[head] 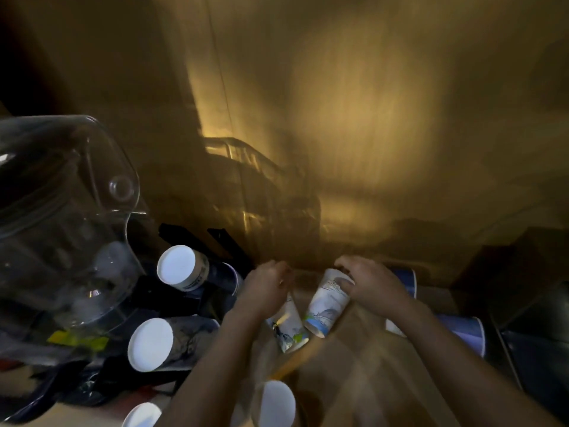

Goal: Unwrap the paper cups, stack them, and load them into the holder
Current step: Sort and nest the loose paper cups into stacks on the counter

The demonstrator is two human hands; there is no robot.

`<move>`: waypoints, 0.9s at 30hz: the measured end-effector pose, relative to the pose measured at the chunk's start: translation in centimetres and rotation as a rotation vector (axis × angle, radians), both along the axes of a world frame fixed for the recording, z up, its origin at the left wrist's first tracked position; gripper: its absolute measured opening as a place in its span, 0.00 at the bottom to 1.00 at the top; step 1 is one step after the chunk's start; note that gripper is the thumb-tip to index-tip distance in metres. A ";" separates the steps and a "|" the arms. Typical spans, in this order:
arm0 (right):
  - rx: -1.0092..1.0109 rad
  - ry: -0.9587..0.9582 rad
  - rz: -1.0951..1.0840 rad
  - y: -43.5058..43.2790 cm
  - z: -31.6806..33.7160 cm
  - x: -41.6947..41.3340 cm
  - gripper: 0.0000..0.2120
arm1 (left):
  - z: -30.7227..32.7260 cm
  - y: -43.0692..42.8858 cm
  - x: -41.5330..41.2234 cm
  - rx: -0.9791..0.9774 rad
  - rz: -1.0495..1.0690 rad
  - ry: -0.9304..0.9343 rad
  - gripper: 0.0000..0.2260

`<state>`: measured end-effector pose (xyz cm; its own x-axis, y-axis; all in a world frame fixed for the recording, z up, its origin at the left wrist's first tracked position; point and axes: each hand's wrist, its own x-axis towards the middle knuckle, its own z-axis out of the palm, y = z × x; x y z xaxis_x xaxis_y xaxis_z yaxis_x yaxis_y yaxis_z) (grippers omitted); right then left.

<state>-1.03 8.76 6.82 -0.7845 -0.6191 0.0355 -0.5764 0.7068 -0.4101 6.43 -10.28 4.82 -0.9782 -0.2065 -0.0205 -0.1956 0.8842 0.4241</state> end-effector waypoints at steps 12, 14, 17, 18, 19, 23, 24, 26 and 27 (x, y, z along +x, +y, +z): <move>0.317 0.123 0.300 -2.1 -12.0 -0.8 0.39 | -10.0 -0.7 0.7 -0.415 -0.175 -0.326 0.31; 0.382 0.156 0.353 -2.2 -12.8 -0.5 0.40 | -9.9 -0.4 1.2 -0.442 -0.202 -0.248 0.29; 0.438 0.226 0.402 -2.3 -13.2 -0.1 0.39 | -10.5 -0.5 1.5 -0.477 -0.237 -0.186 0.30; 0.447 0.268 0.399 -2.4 -13.3 0.0 0.37 | -10.7 -0.7 1.5 -0.492 -0.247 -0.162 0.30; 0.452 0.313 0.403 -2.6 -13.4 0.1 0.33 | -10.9 -0.9 1.4 -0.493 -0.250 -0.145 0.31; 0.478 0.410 0.371 -2.4 -13.8 0.5 0.30 | -11.0 -0.3 1.4 -0.409 -0.110 -0.186 0.34; 0.474 0.418 0.342 -2.2 -13.8 0.5 0.30 | -10.9 0.0 1.5 -0.353 -0.064 -0.162 0.34; 0.450 0.424 0.282 -1.7 -13.4 0.5 0.32 | -10.8 0.3 1.5 -0.287 0.021 -0.125 0.36; 0.430 0.426 0.253 -1.5 -13.2 0.4 0.33 | -11.0 0.5 1.6 -0.255 0.052 -0.104 0.37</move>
